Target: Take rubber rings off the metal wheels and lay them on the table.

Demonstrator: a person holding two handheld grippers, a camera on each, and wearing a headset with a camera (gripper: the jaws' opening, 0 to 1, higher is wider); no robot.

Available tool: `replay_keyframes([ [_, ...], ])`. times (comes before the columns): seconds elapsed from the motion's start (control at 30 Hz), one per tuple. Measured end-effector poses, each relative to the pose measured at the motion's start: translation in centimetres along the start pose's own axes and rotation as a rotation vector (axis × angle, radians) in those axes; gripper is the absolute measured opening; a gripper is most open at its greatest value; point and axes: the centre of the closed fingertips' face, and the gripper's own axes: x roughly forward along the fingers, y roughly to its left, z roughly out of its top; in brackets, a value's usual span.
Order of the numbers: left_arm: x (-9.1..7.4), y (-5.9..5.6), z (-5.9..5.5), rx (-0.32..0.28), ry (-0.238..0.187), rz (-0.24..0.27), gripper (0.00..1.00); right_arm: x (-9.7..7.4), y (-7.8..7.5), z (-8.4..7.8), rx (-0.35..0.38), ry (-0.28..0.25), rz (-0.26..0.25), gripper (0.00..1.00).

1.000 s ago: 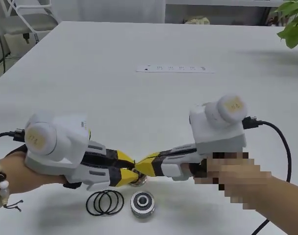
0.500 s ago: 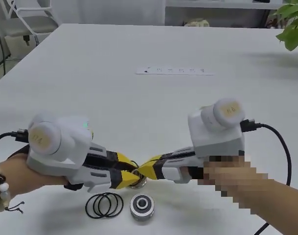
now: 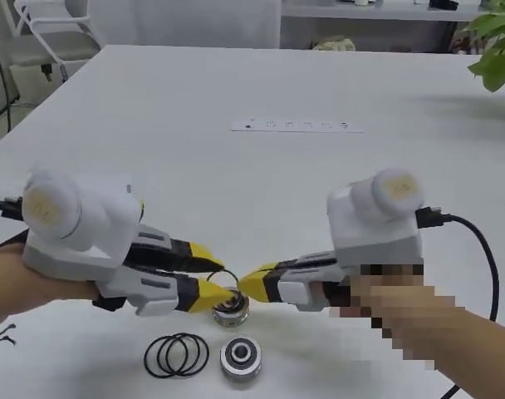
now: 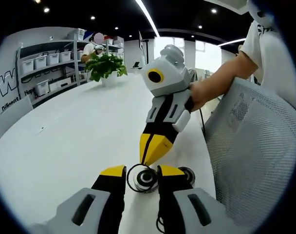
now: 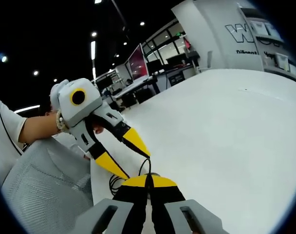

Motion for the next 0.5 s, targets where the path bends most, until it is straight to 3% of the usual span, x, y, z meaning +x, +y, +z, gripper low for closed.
replay_keyframes([
  [0.07, -0.4, 0.0, 0.7, 0.009, -0.012, 0.002, 0.28, 0.0, 0.1, 0.2, 0.002, -0.005, 0.003, 0.0],
  [0.1, -0.6, 0.3, 1.3, 0.04, -0.02, 0.017, 0.31, 0.0, 0.2, 0.3, 0.004, -0.01, 0.006, 0.0],
  [0.23, -1.8, 0.5, 2.7, 0.087, -0.032, 0.025, 0.32, 0.0, 0.4, 0.5, 0.006, -0.014, 0.013, 0.0],
  [0.4, -3.2, 0.4, 3.5, 0.086, -0.034, 0.022, 0.41, 0.2, 1.1, 0.6, -0.012, -0.007, 0.035, 0.0],
  [0.5, -4.4, 0.3, 3.9, 0.119, -0.038, 0.035, 0.49, 0.3, 1.6, 0.5, -0.031, 0.003, 0.045, 0.0],
])
